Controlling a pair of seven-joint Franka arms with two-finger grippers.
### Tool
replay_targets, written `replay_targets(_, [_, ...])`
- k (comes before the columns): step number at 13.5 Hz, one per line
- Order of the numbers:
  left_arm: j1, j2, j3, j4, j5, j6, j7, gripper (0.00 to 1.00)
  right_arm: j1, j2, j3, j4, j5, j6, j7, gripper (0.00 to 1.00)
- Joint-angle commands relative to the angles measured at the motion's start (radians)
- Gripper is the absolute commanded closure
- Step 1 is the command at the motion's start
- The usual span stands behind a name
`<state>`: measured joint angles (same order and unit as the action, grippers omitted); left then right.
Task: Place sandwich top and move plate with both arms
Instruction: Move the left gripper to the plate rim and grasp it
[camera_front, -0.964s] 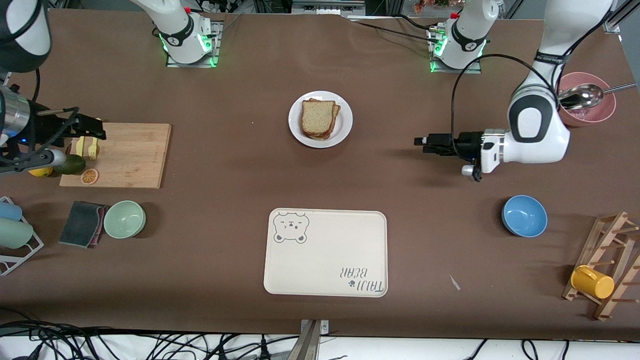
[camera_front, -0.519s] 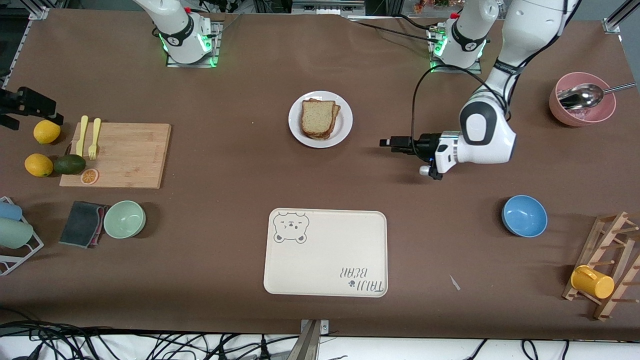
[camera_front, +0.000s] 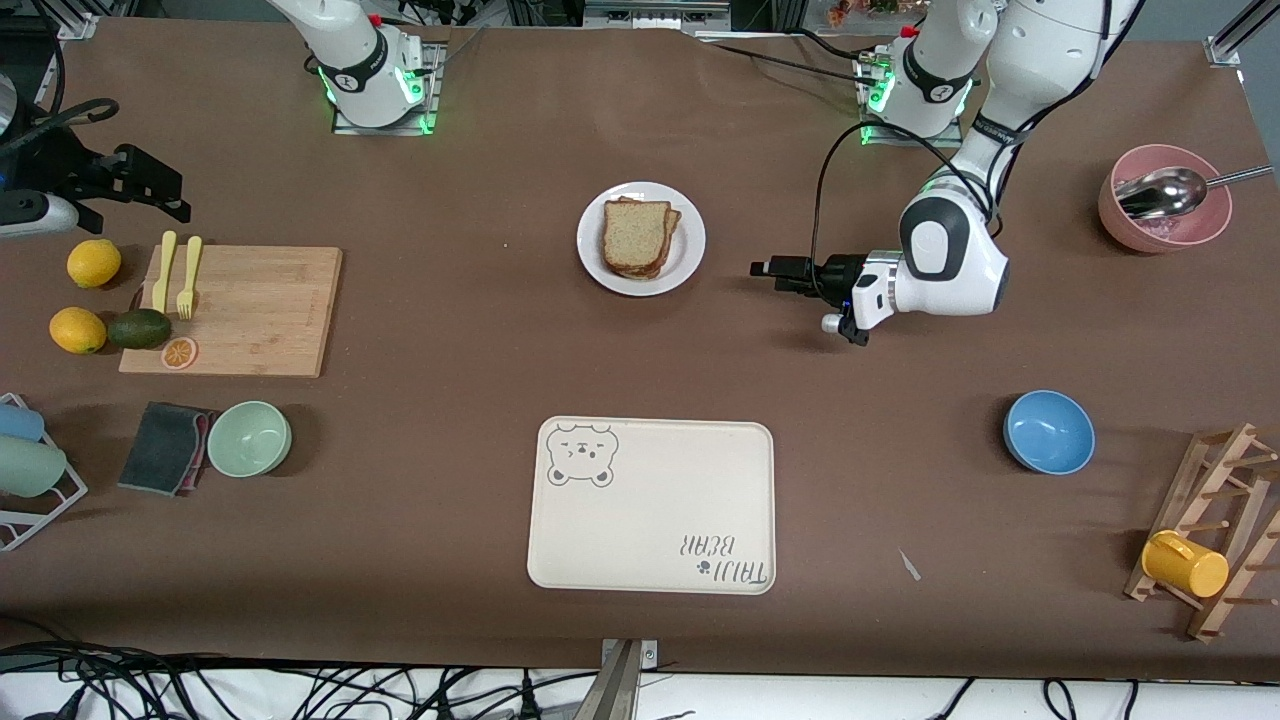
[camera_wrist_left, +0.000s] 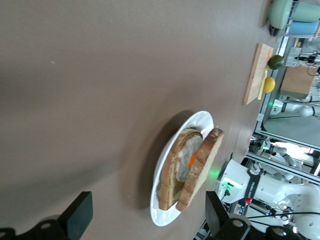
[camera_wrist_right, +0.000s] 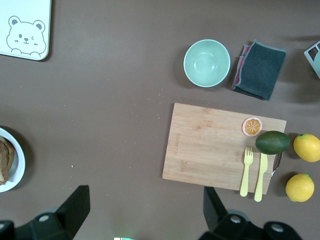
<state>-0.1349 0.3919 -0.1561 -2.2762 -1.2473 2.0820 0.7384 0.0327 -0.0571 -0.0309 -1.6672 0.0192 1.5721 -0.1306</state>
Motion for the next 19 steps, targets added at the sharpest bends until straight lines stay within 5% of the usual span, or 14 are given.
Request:
replay_targets(1, [-0.006,-0.062,-0.036,-0.060,-0.089,0.023,0.038,0.01,-0.022,-0.018,0.017,-0.023,-0.034,0.020,0.000,0.00])
replay_targets(11, [-0.008,-0.044,-0.212,-0.200,-0.571,0.193,0.458,0.01,-0.028,0.014,0.016,0.001,-0.027,0.022,0.023,0.00])
replay_targets(19, [-0.034,0.053,-0.267,-0.204,-0.796,0.253,0.688,0.05,-0.028,0.023,0.016,0.014,-0.024,0.020,0.025,0.00])
